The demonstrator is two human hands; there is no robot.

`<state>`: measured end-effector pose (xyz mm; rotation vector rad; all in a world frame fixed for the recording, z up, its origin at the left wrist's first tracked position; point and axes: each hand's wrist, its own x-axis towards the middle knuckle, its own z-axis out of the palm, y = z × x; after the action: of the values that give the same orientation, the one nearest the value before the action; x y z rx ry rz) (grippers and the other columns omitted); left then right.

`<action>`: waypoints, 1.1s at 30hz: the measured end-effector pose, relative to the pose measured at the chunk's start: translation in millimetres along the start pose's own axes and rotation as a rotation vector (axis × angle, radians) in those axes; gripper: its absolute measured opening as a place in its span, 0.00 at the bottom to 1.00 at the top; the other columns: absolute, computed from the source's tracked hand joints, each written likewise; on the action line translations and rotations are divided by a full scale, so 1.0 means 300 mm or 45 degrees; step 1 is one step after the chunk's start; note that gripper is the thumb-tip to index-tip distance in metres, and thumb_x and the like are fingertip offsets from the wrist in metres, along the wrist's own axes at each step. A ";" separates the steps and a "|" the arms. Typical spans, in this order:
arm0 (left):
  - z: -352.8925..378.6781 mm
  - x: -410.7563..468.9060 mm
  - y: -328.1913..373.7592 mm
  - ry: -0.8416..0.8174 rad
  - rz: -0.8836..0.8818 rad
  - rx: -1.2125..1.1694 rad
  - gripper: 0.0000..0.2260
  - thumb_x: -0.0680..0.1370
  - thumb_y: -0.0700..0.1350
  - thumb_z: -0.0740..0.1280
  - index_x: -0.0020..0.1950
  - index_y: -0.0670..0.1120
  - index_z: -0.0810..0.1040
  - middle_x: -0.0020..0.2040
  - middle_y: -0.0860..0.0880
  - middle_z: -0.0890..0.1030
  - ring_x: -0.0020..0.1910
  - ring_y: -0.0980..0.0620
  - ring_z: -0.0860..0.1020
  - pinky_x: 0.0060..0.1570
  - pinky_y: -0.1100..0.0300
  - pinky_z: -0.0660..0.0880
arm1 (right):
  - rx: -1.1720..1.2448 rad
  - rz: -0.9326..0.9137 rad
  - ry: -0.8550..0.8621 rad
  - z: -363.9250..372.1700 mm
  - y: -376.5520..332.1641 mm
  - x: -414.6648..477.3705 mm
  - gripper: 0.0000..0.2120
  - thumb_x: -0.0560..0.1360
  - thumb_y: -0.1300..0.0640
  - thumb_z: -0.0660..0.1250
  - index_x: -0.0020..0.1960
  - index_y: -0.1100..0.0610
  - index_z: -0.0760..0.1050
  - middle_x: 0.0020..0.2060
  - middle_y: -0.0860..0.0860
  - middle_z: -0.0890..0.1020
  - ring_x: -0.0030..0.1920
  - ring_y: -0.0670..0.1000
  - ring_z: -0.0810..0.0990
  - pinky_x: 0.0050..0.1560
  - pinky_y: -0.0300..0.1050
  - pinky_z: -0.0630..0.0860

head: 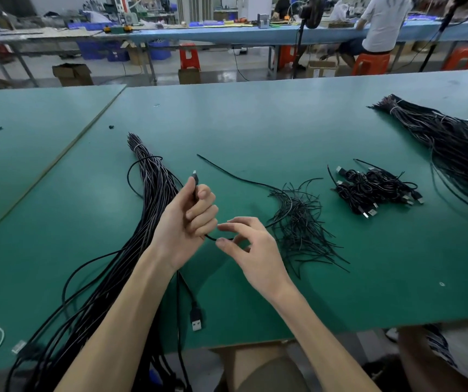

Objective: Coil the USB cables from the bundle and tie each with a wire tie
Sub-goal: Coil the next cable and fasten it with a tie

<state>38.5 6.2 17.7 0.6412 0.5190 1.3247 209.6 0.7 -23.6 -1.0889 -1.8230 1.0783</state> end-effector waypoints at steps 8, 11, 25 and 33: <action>0.002 -0.019 0.011 -0.081 0.032 -0.121 0.18 0.87 0.52 0.54 0.45 0.45 0.77 0.29 0.55 0.67 0.22 0.57 0.61 0.22 0.64 0.62 | 0.013 -0.017 -0.030 -0.008 -0.004 -0.003 0.08 0.81 0.50 0.69 0.47 0.52 0.83 0.44 0.47 0.81 0.46 0.46 0.76 0.49 0.38 0.71; -0.003 -0.025 0.025 -0.020 0.013 -0.242 0.19 0.86 0.52 0.55 0.42 0.45 0.78 0.28 0.55 0.72 0.20 0.58 0.67 0.22 0.66 0.62 | -0.054 -0.010 0.004 -0.003 -0.013 -0.006 0.13 0.83 0.49 0.64 0.46 0.55 0.81 0.45 0.47 0.80 0.54 0.47 0.72 0.53 0.36 0.67; 0.002 -0.044 -0.078 -0.030 0.151 1.418 0.25 0.84 0.58 0.61 0.30 0.46 0.74 0.18 0.46 0.70 0.14 0.49 0.65 0.19 0.61 0.62 | -0.374 0.066 0.162 0.009 -0.025 -0.017 0.15 0.85 0.58 0.58 0.40 0.51 0.71 0.39 0.47 0.76 0.49 0.51 0.66 0.51 0.48 0.60; 0.022 -0.050 -0.103 0.086 0.728 2.378 0.15 0.85 0.50 0.60 0.43 0.45 0.76 0.31 0.54 0.77 0.27 0.50 0.74 0.29 0.52 0.71 | -0.146 -0.011 0.348 0.007 -0.026 -0.018 0.10 0.85 0.61 0.61 0.57 0.53 0.80 0.48 0.44 0.79 0.54 0.46 0.73 0.56 0.33 0.70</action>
<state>62.3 -13.2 0.8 2.3756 1.7224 1.0235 207.2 -7.1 -18.1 -1.2295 -1.6842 0.7842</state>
